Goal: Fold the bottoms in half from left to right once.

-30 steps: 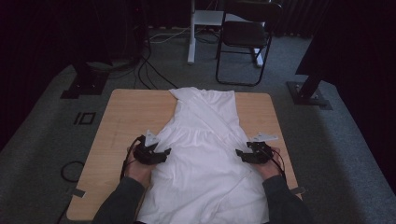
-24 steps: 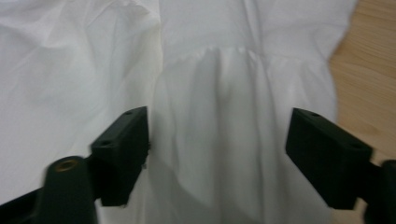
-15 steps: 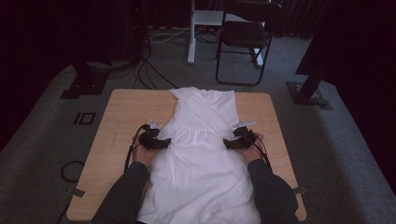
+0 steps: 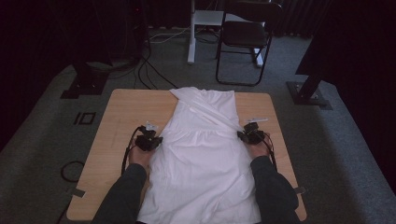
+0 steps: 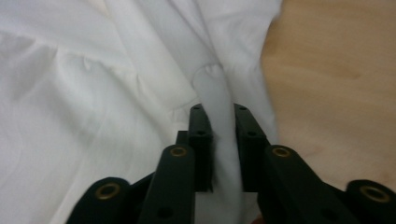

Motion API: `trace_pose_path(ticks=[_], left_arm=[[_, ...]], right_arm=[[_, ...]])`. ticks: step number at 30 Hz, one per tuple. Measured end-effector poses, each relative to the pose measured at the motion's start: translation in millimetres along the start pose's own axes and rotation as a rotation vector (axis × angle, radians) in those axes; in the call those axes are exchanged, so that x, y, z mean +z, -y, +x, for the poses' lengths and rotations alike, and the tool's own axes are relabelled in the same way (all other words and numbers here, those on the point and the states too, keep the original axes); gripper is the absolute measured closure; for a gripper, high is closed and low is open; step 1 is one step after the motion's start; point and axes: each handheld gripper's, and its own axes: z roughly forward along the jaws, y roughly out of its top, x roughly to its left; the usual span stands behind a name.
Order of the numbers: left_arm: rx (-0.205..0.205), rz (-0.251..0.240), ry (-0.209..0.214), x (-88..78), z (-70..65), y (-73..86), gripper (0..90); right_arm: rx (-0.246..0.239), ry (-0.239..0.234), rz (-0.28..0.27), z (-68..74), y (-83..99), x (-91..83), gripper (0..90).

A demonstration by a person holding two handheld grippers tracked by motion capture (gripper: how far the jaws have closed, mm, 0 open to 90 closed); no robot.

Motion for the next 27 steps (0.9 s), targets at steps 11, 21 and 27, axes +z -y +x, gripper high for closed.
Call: trace_pose_path(ticks=[11,21,27], left_arm=[[0.041,-0.04,0.039,-46.0,-28.4,58.7,89.6],[0.068,-0.011,0.063,-80.5,-45.4,90.3,89.0],[0.035,-0.088,0.042,-92.4,-35.1,81.0,62.1]], right_arm=[[0.0,-0.088,-0.012,13.2,55.3,-45.8,82.6],[0.046,-0.094,0.007,18.9,100.3,-91.6,70.1],[0.081,-0.065,-0.045,7.4,88.6,-100.2,50.7]])
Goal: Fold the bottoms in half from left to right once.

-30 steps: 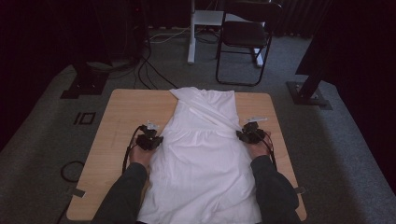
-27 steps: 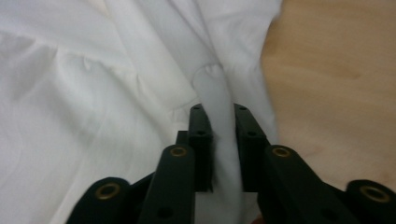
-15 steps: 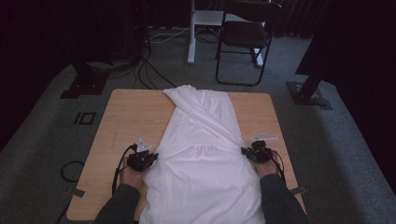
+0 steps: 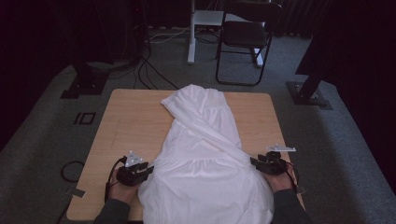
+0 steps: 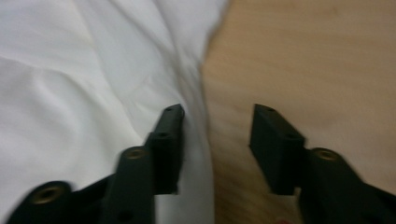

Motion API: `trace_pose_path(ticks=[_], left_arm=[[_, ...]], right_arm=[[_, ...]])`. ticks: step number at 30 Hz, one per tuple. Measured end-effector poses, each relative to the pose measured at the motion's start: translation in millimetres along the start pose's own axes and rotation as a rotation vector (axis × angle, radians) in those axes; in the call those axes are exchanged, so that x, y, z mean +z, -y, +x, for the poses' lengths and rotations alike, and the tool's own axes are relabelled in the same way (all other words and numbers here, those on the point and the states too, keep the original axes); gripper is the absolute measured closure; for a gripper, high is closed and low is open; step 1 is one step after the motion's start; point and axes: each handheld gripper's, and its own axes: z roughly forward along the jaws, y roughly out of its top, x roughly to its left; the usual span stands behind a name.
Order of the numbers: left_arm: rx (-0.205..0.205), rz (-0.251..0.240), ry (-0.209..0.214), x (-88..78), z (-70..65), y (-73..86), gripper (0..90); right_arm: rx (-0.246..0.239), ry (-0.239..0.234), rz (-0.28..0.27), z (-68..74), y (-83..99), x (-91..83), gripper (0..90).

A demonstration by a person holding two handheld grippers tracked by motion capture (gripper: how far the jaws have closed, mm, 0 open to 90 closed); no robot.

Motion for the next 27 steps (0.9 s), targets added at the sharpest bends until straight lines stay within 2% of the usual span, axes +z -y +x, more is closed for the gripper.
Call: trace_pose_path(ticks=[1,2,3,4,5,6,7,8,9,10,11,12,13,15,16,17,18,19,20,21,22,23,25,27], left_arm=[[0.0,0.0,0.0,0.0,0.0,0.0,59.6],[-0.001,-0.031,-0.005,-2.8,2.1,-10.4,57.1],[-0.001,-0.031,-0.005,-2.8,2.1,-10.4,54.3],[0.016,-0.051,-0.006,0.1,1.6,-23.8,52.9],[0.016,-0.051,-0.006,0.1,1.6,-23.8,52.3],[0.038,-0.063,0.003,8.8,-1.7,-37.6,50.8],[0.038,-0.063,0.003,8.8,-1.7,-37.6,49.5],[0.058,-0.052,0.02,21.5,-7.3,-48.5,48.7],[0.075,-0.043,0.028,29.8,-11.9,-53.7,47.8],[0.09,-0.033,0.037,38.7,-17.0,-58.1,46.7],[0.09,-0.033,0.037,38.7,-17.0,-58.1,45.6],[0.127,-0.013,0.059,57.6,-29.5,-65.2,44.7],[0.127,-0.013,0.059,57.6,-29.5,-65.2,43.3],[0.171,0.019,0.055,72.9,-39.8,-69.0,41.5],[0.195,0.054,0.034,85.3,-45.9,-70.4,41.4],[0.195,0.054,0.034,85.3,-45.9,-70.4,41.7],[0.193,0.086,0.029,92.8,-47.3,-70.2,44.6],[0.193,0.086,0.029,92.8,-47.3,-70.2,50.6],[0.188,0.095,0.056,93.3,-45.6,-69.7,60.0],[0.188,0.095,0.056,93.3,-45.6,-69.7,71.5],[0.208,0.082,0.049,89.0,-45.5,-69.8,71.5],[0.208,0.082,0.049,89.0,-45.5,-69.8,85.2],[0.195,0.043,0.051,78.2,-42.0,-69.7,87.4],[0.163,0.004,0.055,67.1,-36.6,-66.9,87.9]], right_arm=[[0.0,0.0,0.0,0.0,0.0,0.0,50.7],[-0.053,-0.043,-0.023,5.7,-10.4,-4.1,43.7],[-0.053,-0.043,-0.023,5.7,-10.4,-4.1,43.7],[-0.096,-0.057,-0.042,14.2,-20.7,-4.0,38.7],[-0.096,-0.057,-0.042,14.2,-20.7,-4.0,38.7],[-0.138,-0.094,-0.054,26.7,-33.4,1.9,37.7],[-0.138,-0.094,-0.054,26.7,-33.4,1.9,37.7],[-0.189,-0.113,-0.053,41.3,-45.5,15.0,36.4],[-0.214,-0.115,-0.046,48.5,-50.8,23.8,35.2],[-0.237,-0.112,-0.038,55.2,-55.5,33.4,34.1],[-0.257,-0.111,-0.032,61.7,-59.4,43.4,33.2],[-0.277,-0.108,-0.017,69.2,-63.6,55.9,31.2],[-0.277,-0.108,-0.017,69.2,-63.6,55.9,31.2],[-0.328,-0.059,0.022,83.3,-70.7,81.7,23.4],[-0.348,-0.046,0.036,86.5,-72.1,89.0,21.3],[-0.348,-0.046,0.036,86.5,-72.1,89.0,21.3],[-0.379,-0.014,0.063,89.7,-73.5,100.4,21.3],[-0.379,-0.014,0.063,89.7,-73.5,100.4,21.3],[-0.405,0.055,0.083,87.0,-75.2,109.5,27.2],[-0.405,0.055,0.083,87.0,-75.2,109.5,27.2],[-0.387,0.067,0.082,82.4,-76.7,110.9,33.1],[-0.387,0.067,0.082,82.4,-76.7,110.9,33.1],[-0.255,0.071,0.043,56.0,-85.0,106.4,50.3],[-0.195,0.078,0.025,43.6,-88.7,102.8,60.0]])
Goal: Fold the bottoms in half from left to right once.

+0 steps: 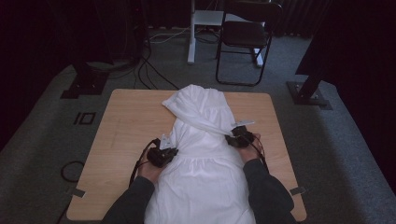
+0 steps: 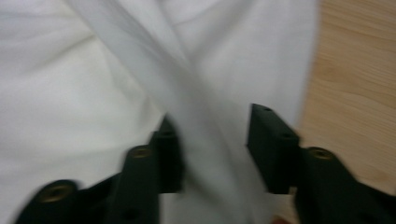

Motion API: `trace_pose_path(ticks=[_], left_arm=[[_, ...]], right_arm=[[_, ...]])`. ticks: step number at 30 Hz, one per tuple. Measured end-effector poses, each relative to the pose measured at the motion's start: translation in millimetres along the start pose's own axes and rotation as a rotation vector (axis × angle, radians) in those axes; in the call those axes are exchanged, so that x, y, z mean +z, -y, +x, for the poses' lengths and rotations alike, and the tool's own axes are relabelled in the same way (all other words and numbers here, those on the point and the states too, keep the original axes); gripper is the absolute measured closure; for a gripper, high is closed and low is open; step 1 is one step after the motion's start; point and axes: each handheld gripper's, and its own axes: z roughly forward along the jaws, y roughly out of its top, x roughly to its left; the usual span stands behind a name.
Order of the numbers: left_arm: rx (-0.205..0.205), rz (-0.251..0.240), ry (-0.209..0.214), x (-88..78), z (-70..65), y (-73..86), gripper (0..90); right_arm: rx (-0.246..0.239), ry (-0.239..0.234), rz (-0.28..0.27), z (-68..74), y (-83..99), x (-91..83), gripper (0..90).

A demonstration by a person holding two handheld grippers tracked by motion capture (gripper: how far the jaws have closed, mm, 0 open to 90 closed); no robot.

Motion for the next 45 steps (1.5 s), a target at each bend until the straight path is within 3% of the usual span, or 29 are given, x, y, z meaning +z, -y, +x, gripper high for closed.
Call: trace_pose_path(ticks=[1,2,3,4,5,6,7,8,12,14,16,20,21,22,25,26,28,30,31,33,34,36,37,38,40,41,42,45], left_arm=[[0.0,0.0,0.0,0.0,0.0,0.0,88.0],[-0.046,-0.035,0.013,-11.0,7.8,6.4,88.0],[-0.046,-0.035,0.013,-11.0,7.8,6.4,88.1],[-0.083,-0.059,0.013,-19.6,14.8,13.3,88.2],[-0.083,-0.059,0.013,-19.6,14.8,13.3,88.2],[-0.12,-0.061,0.008,-24.5,23.2,22.4,88.1],[-0.12,-0.061,0.008,-24.5,23.2,22.4,88.1],[-0.131,-0.035,-0.01,-22.2,27.6,28.5,88.0],[-0.144,0.002,0.004,-14.1,31.0,37.4,87.8],[-0.135,0.005,0.003,-13.9,28.0,38.4,87.8],[-0.106,0.019,0.02,-16.2,15.7,42.1,87.7],[-0.1,0.016,0.054,-22.4,2.2,50.5,87.4],[-0.098,0.008,0.089,-28.6,-10.9,58.7,87.4],[-0.098,0.008,0.089,-28.6,-10.9,58.7,87.4],[-0.084,0.016,0.137,-37.9,-30.4,68.8,87.3],[-0.073,0.024,0.171,-43.1,-40.3,73.1,87.1],[-0.065,0.03,0.19,-45.5,-44.1,74.3,86.2],[-0.041,0.022,0.198,-50.6,-46.9,73.4,72.6],[-0.042,0.005,0.192,-53.6,-45.4,71.0,72.6],[-0.063,-0.042,0.175,-60.4,-37.4,62.1,58.3],[-0.073,-0.066,0.169,-63.2,-32.2,56.3,58.3],[-0.072,-0.094,0.131,-64.9,-23.2,42.8,55.0],[-0.063,-0.099,0.101,-59.6,-15.7,29.5,54.7],[-0.063,-0.099,0.101,-59.6,-15.7,29.5,54.7],[-0.05,-0.081,0.08,-47.1,-10.4,19.0,54.7],[-0.046,-0.067,0.07,-38.6,-8.8,15.0,54.8],[-0.04,-0.05,0.064,-30.0,-7.3,11.8,54.8],[-0.025,0.005,0.055,0.1,-6.6,6.9,56.1]], right_arm=[[0.0,0.0,0.0,0.0,0.0,0.0,60.0],[0.057,0.014,-0.005,-15.4,0.0,-2.1,67.9],[0.057,0.014,-0.005,-15.4,0.0,-2.1,67.9],[0.096,-0.007,-0.006,-25.9,1.7,-2.4,76.3],[0.096,-0.007,-0.006,-25.9,1.7,-2.4,76.3],[0.108,-0.056,-0.003,-28.4,3.7,-0.9,80.0],[0.108,-0.056,-0.003,-28.4,3.7,-0.9,80.0],[0.066,-0.073,0.013,-22.0,5.1,2.7,80.4],[0.033,-0.061,0.021,-12.6,9.4,8.4,80.4],[0.035,-0.058,0.016,-11.6,10.8,7.6,80.4],[0.014,-0.042,0.027,-7.3,18.8,-1.7,80.6],[0.008,-0.047,0.029,-4.6,34.0,-16.7,79.8],[0.018,-0.059,0.027,-4.1,46.2,-27.8,79.4],[0.018,-0.059,0.027,-4.1,46.2,-27.8,79.4],[0.017,-0.073,0.028,-1.6,65.1,-46.0,78.7],[0.021,-0.086,0.035,0.0,75.0,-56.3,78.6],[0.022,-0.09,0.04,0.6,79.3,-60.9,78.5],[0.027,-0.103,0.053,1.5,85.2,-68.4,74.6],[0.022,-0.11,0.06,1.4,86.3,-70.9,68.0],[0.0,-0.129,0.02,1.1,80.1,-78.7,53.5],[0.0,-0.129,0.02,1.1,80.1,-78.7,47.2],[-0.01,-0.137,-0.03,2.3,68.0,-83.9,42.5],[-0.021,-0.18,-0.069,7.3,51.9,-85.4,42.1],[-0.03,-0.201,-0.084,11.2,43.4,-84.4,44.2],[-0.044,-0.22,-0.092,16.3,35.0,-82.0,47.6],[-0.088,-0.251,-0.109,29.4,19.6,-74.3,53.7],[-0.088,-0.251,-0.109,29.4,19.6,-74.3,53.7],[-0.152,-0.28,-0.099,54.0,0.6,-49.9,49.5]])
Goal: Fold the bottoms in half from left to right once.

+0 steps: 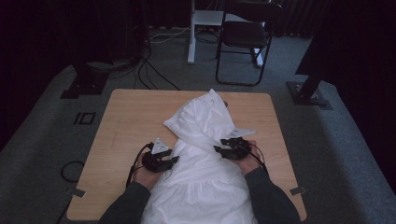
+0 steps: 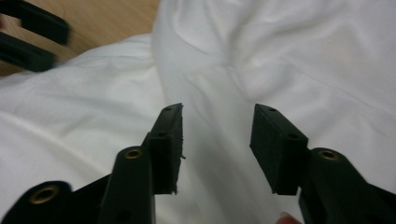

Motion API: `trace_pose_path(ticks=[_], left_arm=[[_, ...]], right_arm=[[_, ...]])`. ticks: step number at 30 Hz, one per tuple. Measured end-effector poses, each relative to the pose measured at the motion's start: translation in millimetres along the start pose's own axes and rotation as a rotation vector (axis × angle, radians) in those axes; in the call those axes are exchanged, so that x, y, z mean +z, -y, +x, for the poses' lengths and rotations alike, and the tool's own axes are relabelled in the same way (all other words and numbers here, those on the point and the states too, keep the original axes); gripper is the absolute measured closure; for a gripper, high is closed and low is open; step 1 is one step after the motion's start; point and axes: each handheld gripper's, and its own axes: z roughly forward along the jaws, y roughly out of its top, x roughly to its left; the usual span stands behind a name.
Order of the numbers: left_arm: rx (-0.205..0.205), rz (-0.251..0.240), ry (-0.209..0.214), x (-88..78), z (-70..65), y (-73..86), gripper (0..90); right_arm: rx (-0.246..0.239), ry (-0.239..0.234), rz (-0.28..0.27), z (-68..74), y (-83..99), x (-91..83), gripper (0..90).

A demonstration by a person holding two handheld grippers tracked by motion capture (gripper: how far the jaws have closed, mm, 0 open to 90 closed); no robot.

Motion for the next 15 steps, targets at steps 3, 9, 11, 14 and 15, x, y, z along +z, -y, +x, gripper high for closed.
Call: trace_pose_path(ticks=[3,9,11,14,15], left_arm=[[0.004,0.032,-0.002,18.4,-0.7,1.0,56.6],[0.006,0.035,-0.002,26.8,-3.2,5.3,57.7],[-0.003,0.025,0.002,26.4,-2.5,7.5,58.0],[-0.014,0.007,0.004,25.8,-2.1,10.6,58.5],[-0.016,0.003,0.004,25.8,-2.2,11.0,58.7]], right_arm=[[-0.022,0.002,0.023,8.9,-7.8,25.8,36.2],[-0.137,0.08,0.104,15.9,-13.4,59.8,36.8],[-0.169,0.129,0.109,4.8,-15.5,60.2,59.7],[-0.032,0.183,0.053,-28.1,-21.4,45.1,73.9],[0.028,0.198,0.031,-41.1,-22.2,37.9,74.9]])
